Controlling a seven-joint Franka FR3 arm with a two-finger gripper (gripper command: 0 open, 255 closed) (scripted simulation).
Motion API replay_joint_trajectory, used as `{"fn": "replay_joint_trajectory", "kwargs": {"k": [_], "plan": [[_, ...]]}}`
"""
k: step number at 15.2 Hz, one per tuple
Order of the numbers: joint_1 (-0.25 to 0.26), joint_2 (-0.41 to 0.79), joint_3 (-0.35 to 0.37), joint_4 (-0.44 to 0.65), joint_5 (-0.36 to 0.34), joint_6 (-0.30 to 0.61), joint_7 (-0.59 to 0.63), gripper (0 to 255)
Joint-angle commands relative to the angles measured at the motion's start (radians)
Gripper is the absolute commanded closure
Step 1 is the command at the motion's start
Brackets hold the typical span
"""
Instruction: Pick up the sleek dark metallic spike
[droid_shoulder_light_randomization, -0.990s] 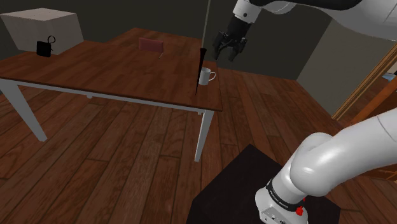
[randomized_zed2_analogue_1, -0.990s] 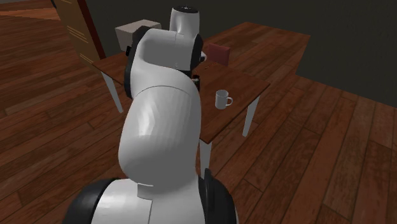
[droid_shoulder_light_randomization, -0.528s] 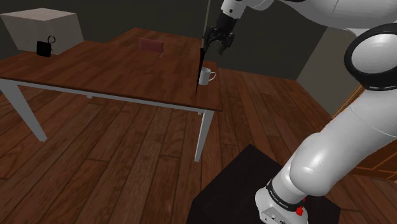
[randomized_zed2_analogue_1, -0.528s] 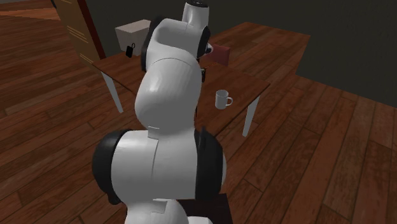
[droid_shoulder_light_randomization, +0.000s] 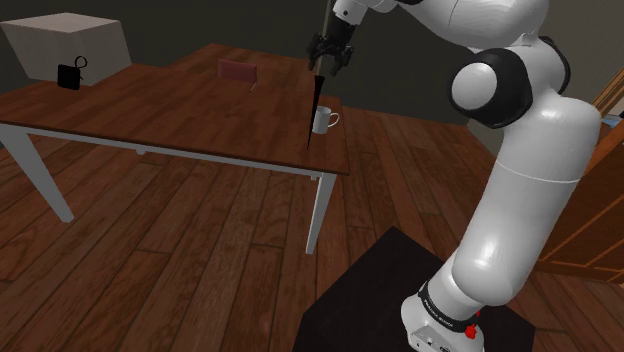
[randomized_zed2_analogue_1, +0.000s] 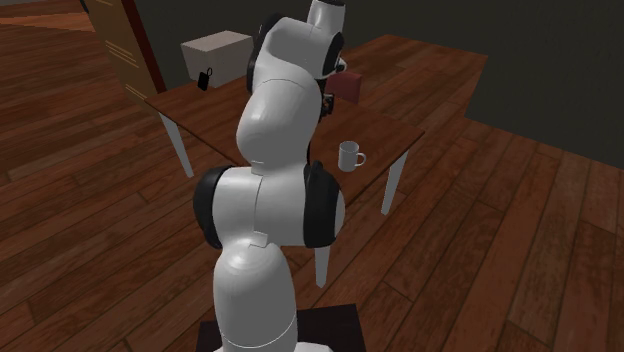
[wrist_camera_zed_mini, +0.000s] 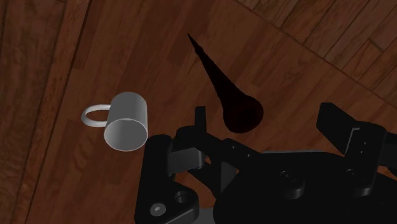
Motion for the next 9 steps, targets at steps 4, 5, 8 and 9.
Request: {"fn": "replay_joint_trajectory", "kwargs": {"k": [4, 5, 8, 9], "plan": [[-0.001, 0.011, 0.0, -0.044, 0.008, 0.053, -0.013, 0], [0.001, 0.006, 0.001, -0.063, 0.007, 0.068, -0.016, 0], [0.005, -0.002, 0.001, -0.11, 0.006, 0.106, -0.022, 0], [0.005, -0.003, 0.001, -0.11, 0.006, 0.106, -0.022, 0]]}}
